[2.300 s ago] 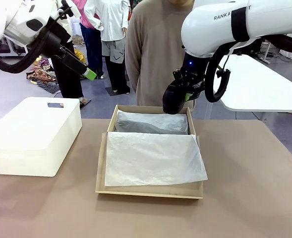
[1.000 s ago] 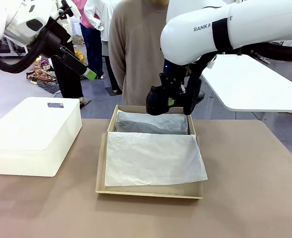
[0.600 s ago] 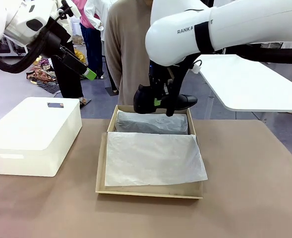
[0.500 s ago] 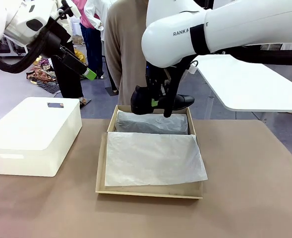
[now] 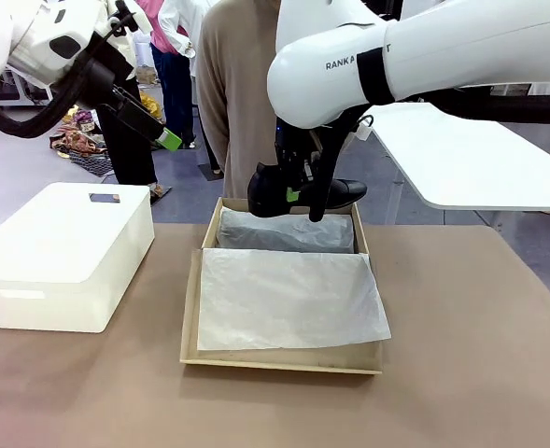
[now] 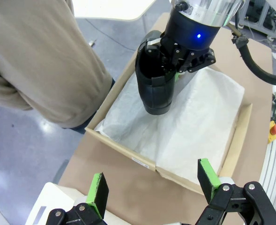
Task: Pack the shoes into the box.
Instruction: Place the other shoe of the Shoes into the Shoes Box.
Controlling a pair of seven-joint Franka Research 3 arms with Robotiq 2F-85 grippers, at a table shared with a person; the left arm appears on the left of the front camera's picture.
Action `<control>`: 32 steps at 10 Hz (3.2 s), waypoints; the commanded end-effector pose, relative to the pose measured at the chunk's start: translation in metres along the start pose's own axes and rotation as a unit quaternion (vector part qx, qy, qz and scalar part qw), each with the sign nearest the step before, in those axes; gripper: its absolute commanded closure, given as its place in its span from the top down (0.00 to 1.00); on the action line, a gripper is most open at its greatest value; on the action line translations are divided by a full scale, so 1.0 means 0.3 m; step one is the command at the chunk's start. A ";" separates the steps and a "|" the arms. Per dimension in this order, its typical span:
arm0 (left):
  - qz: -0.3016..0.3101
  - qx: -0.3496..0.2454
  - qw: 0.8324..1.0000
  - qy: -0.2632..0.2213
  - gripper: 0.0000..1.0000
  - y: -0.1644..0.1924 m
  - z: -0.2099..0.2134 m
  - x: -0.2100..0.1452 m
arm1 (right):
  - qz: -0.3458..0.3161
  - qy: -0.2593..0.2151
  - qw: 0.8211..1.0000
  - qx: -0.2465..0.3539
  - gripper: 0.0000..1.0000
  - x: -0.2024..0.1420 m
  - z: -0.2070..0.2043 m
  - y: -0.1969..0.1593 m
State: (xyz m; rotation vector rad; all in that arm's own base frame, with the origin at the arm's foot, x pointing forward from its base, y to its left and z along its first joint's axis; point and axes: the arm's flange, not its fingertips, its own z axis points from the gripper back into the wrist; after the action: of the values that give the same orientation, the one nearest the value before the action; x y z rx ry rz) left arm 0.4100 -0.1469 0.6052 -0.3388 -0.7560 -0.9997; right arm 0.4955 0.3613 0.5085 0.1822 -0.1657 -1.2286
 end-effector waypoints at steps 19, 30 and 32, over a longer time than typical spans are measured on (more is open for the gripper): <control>-0.006 -0.009 1.000 -0.010 1.00 0.008 0.003 -0.005 | -0.162 -0.029 0.986 0.001 0.00 -0.218 -0.145 -0.030; -0.006 -0.009 1.000 -0.010 1.00 0.008 0.003 -0.005 | -0.169 -0.007 0.985 -0.023 0.00 -0.274 -0.248 0.006; -0.006 -0.009 1.000 -0.010 1.00 0.008 0.003 -0.005 | -0.171 0.005 0.985 -0.033 0.03 -0.274 -0.247 0.007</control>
State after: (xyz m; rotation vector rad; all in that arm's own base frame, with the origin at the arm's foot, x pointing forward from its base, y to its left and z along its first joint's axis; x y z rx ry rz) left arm 0.4100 -0.1469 0.6052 -0.3388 -0.7560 -0.9998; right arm 0.4857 0.4390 0.4272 0.1534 -0.0976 -1.5356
